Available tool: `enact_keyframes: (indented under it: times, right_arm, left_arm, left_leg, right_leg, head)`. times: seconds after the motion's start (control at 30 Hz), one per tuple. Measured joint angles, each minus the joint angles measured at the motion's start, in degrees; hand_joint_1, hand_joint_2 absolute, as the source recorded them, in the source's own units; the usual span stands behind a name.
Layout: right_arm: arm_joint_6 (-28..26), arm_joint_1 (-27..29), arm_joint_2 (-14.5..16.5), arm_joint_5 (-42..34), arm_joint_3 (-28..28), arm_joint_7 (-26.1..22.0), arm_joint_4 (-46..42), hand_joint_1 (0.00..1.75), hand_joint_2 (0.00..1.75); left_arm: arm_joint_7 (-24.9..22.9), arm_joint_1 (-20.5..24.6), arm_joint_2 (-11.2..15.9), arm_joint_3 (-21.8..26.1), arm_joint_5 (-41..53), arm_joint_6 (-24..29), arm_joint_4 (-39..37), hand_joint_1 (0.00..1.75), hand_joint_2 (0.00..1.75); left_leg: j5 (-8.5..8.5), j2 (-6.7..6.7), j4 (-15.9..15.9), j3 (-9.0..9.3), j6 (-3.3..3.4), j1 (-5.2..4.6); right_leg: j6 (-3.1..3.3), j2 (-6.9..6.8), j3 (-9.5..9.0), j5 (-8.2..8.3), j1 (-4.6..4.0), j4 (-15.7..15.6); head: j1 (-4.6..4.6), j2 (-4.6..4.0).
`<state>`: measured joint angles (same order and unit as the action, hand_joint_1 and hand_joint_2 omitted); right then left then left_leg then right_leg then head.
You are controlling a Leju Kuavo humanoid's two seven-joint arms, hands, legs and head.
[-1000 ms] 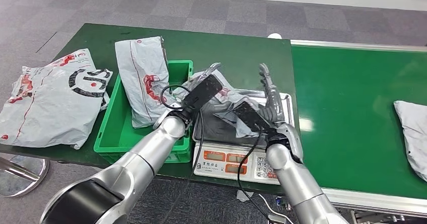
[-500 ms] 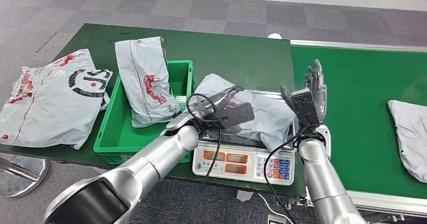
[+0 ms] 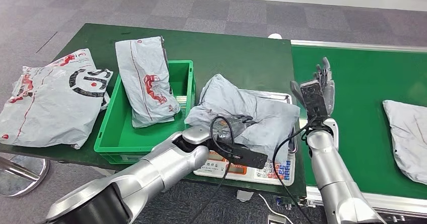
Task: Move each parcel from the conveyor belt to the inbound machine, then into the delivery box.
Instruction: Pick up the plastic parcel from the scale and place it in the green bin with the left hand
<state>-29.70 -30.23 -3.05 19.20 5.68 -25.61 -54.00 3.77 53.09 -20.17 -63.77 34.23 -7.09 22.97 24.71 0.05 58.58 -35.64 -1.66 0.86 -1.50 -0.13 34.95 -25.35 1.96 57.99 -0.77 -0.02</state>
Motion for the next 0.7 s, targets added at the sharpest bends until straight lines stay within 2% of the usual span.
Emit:
enact_keyframes:
  times: [0.2, 0.43, 0.7]
  right_arm:
    - [-0.25, 0.34, -0.01, 0.14, -0.03, -0.35, 0.68, 0.00, 1.75]
    - [1.48, 1.88, -0.11, 0.35, -0.08, 0.57, -0.81, 0.00, 1.75]
    - [1.72, 2.35, -0.33, 0.09, -0.10, 0.52, -1.25, 0.00, 1.75]
  left_arm:
    - [-4.58, 0.74, 0.00, -6.17, 2.26, 3.88, 0.54, 1.75, 1.75]
    - [-5.79, 1.42, 0.04, -6.53, -1.92, 12.51, 0.29, 1.75, 1.75]
    - [-4.89, 2.03, 0.04, -5.74, -4.29, 15.23, -0.20, 1.75, 1.75]
  left_leg:
    - [0.03, -0.02, 0.00, 0.15, 0.05, 0.00]
    - [-0.15, 0.05, 0.02, 0.14, 0.18, -0.02]
    - [-0.22, 0.06, 0.03, 0.12, 0.13, -0.02]
  right_leg:
    - [-0.04, -0.09, -0.22, -0.03, 0.00, -0.03]
    - [-0.11, -0.02, -0.17, 0.24, 0.02, -0.06]
    - [-0.09, 0.06, -0.11, 0.30, 0.01, -0.05]
  head:
    - [0.01, 0.01]
    - [-0.01, 0.01]
    - [0.01, 0.01]
